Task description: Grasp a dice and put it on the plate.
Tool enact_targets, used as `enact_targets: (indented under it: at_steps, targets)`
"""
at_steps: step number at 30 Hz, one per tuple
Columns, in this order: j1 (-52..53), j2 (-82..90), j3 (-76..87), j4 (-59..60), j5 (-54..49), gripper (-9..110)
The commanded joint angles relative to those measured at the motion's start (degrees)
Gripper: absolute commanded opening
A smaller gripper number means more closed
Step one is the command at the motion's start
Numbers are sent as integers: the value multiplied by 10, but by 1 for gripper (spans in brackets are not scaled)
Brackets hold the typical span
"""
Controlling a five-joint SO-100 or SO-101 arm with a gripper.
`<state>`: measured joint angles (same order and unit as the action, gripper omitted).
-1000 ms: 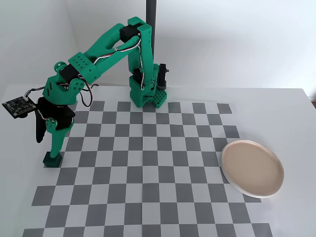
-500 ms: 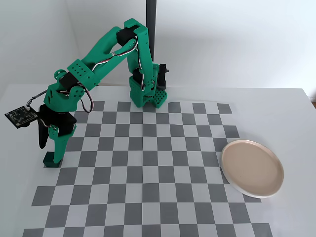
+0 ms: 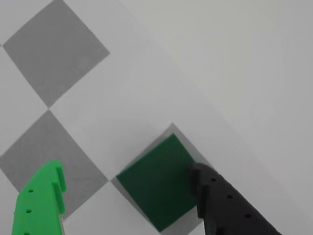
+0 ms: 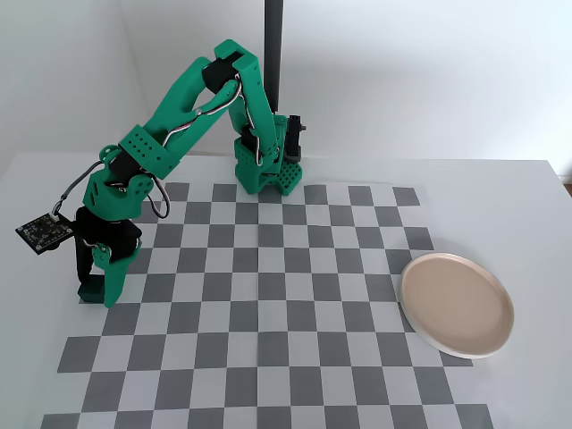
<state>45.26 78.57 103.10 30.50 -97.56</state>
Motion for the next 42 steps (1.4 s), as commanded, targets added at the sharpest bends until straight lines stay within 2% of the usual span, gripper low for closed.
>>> enact_targets:
  at_steps: [1, 26, 42]
  targets:
    - [-9, 11, -53, -9, 4, 22]
    - [25, 38, -54, -28, 2, 23]
    - [9, -32, -53, -57, -23, 24]
